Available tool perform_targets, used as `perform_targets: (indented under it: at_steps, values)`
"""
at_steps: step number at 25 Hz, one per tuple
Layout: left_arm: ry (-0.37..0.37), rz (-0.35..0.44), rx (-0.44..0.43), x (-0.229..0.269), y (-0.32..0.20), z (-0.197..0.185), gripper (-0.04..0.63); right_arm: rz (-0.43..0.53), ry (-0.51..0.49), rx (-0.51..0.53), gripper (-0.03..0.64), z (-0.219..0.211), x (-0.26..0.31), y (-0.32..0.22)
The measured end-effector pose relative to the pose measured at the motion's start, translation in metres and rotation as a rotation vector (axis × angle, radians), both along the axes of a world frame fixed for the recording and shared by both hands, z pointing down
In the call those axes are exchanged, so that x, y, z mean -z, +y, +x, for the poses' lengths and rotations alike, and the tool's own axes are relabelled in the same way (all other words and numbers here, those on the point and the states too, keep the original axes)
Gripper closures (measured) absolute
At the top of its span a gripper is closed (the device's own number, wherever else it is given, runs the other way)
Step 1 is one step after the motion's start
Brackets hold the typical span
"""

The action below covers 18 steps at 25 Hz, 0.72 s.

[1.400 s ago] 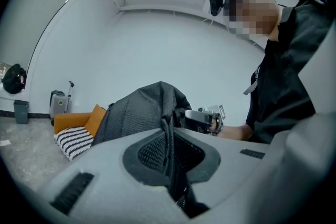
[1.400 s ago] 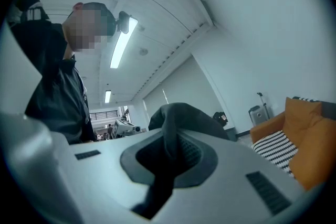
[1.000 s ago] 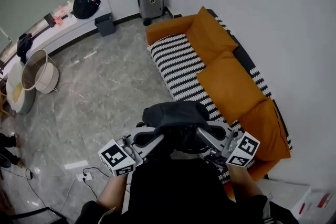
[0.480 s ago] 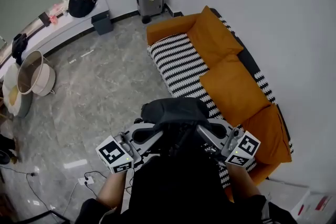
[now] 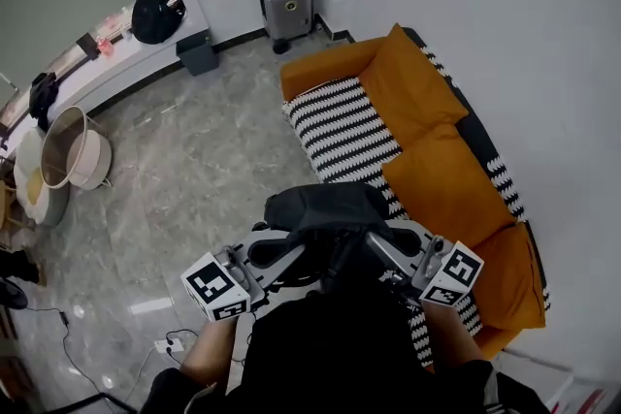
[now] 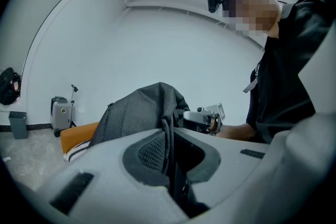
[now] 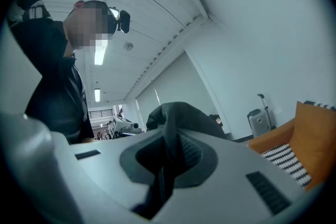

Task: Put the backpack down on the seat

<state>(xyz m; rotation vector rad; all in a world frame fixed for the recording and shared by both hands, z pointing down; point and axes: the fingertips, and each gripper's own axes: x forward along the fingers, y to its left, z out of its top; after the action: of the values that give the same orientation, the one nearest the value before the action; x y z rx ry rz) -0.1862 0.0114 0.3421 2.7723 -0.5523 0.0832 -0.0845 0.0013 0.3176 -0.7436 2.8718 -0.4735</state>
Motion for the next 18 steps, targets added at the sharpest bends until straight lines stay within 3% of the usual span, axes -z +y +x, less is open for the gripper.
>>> perform_targets:
  at_steps: [18]
  values:
    - [-0.027,-0.027,0.009,0.011,-0.176,0.044,0.565,0.016,-0.042,0.017,0.589,0.046,0.013,-0.171]
